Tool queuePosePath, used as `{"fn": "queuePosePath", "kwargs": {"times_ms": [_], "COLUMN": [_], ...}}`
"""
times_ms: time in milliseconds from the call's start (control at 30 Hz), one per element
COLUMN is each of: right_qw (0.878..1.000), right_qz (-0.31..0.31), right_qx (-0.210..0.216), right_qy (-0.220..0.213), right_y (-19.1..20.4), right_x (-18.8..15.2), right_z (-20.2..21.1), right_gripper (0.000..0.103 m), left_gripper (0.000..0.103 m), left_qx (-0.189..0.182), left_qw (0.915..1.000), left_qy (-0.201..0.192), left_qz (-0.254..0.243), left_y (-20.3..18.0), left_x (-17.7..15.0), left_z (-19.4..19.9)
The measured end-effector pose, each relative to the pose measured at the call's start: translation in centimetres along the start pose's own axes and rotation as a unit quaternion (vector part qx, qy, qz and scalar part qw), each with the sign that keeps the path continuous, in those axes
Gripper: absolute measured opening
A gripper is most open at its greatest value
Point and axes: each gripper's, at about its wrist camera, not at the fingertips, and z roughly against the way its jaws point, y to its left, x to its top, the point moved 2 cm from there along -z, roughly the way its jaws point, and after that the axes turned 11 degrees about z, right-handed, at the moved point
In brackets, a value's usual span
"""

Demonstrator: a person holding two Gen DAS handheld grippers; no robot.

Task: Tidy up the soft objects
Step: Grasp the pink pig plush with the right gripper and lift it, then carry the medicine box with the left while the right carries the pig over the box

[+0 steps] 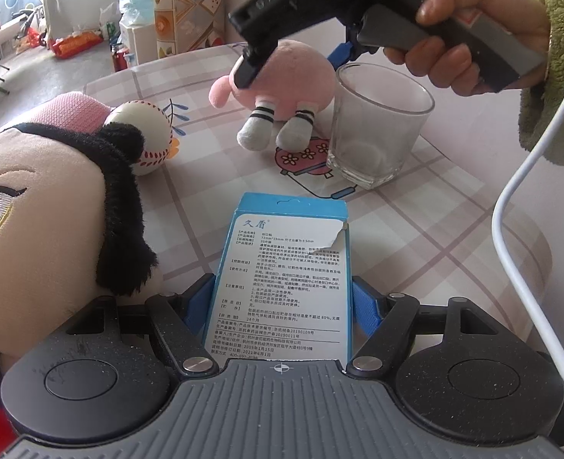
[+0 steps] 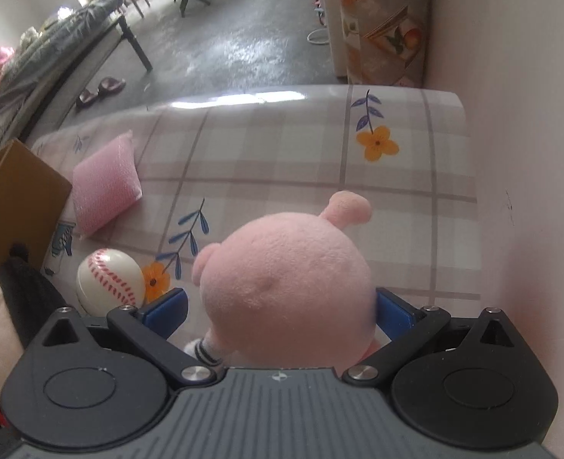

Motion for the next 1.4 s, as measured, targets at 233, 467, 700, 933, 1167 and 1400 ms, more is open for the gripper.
{"fn": "queuePosePath", "kwargs": {"times_ms": [233, 467, 700, 933, 1167, 1400], "right_qw": [1.000, 0.997, 0.991, 0.981, 0.972, 0.961], "right_qz": [0.008, 0.021, 0.022, 0.026, 0.022, 0.012], "right_qx": [-0.008, -0.025, -0.021, -0.023, -0.015, -0.001], "right_qy": [-0.016, -0.063, -0.133, -0.192, -0.234, -0.275], "right_y": [0.1, 1.0, 2.2, 4.3, 6.4, 9.2], "right_x": [-0.3, 0.0, -0.6, -2.5, -5.3, -8.4], "right_z": [0.8, 3.1, 8.3, 13.9, 18.4, 22.2], "right_gripper": [0.088, 0.086, 0.086, 0.086, 0.086, 0.086], "left_gripper": [0.073, 0.073, 0.073, 0.073, 0.073, 0.073], "left_qx": [0.002, -0.014, -0.026, -0.027, -0.030, -0.031], "left_qw": [1.0000, 0.9997, 0.9987, 0.9963, 0.9944, 0.9927], "left_qy": [-0.004, -0.011, -0.035, -0.079, -0.099, -0.112], "left_qz": [0.000, 0.018, 0.028, 0.022, 0.021, 0.031], "left_y": [0.0, 0.5, 0.8, 0.1, -0.4, 0.5], "left_x": [0.1, 0.5, 0.9, 1.1, 0.2, -1.4], "left_z": [0.0, 0.3, 2.1, 5.3, 8.3, 12.7]}}
